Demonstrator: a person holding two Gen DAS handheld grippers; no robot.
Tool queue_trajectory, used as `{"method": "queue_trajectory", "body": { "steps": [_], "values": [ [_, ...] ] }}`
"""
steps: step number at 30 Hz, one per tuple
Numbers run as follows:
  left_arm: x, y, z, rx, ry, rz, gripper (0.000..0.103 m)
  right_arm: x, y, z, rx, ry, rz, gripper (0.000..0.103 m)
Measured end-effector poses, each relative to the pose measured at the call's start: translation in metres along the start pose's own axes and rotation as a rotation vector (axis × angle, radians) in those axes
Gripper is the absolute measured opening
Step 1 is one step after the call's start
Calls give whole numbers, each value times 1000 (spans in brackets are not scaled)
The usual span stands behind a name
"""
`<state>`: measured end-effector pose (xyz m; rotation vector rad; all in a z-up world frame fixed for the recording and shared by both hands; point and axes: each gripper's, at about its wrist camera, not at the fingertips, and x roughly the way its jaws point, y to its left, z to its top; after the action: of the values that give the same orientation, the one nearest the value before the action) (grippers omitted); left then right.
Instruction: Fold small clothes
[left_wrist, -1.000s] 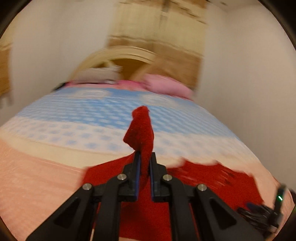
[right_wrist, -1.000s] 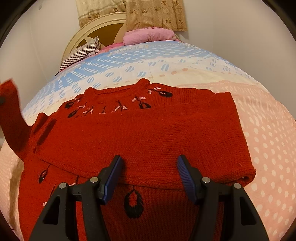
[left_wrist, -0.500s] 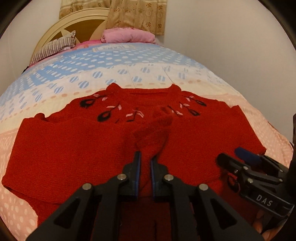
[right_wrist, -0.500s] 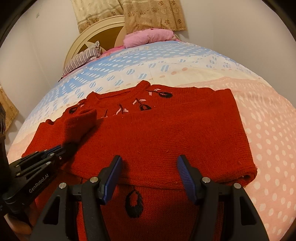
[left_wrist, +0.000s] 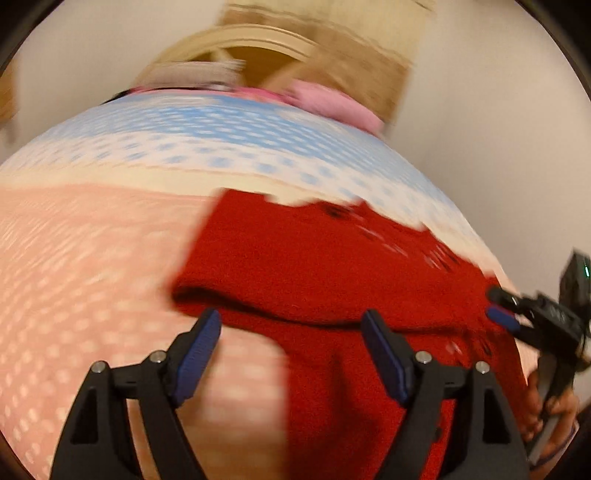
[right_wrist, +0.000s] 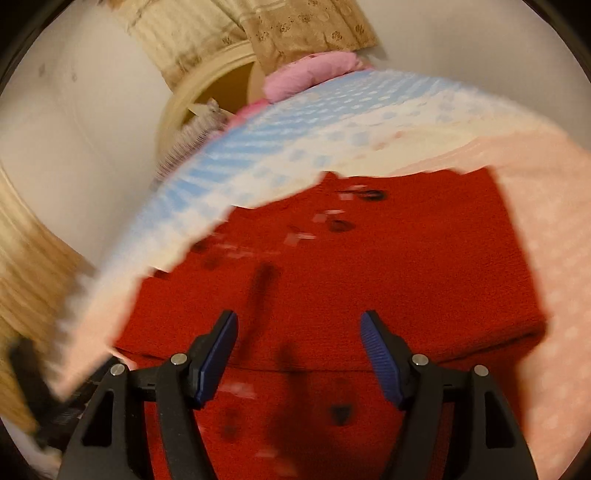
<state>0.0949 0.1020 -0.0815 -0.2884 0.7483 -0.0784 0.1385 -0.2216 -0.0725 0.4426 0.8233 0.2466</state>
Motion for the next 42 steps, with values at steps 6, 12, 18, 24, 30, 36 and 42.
{"method": "queue_trajectory", "body": {
  "steps": [6,12,18,24,30,36,42],
  "values": [
    [22,25,-10,-81,31,84,81,54,51,-1,-154,97,-60,69],
    [29,21,-15,-86,47,72,86,78,88,-12,-367,123,-190,14],
    [26,27,-14,-85,49,76,89,39,127,17,-464,20,-195,9],
    [39,12,-9,-44,79,182,94,-39,160,69,-507,-196,-169,9],
    [45,9,-9,-21,93,233,96,-91,129,91,-500,-294,-250,9],
    [47,9,-10,-13,97,255,99,-57,36,73,-361,-141,-321,9],
    [48,7,-10,-9,99,254,99,-8,-33,38,-275,11,-376,10]
  ]
}}
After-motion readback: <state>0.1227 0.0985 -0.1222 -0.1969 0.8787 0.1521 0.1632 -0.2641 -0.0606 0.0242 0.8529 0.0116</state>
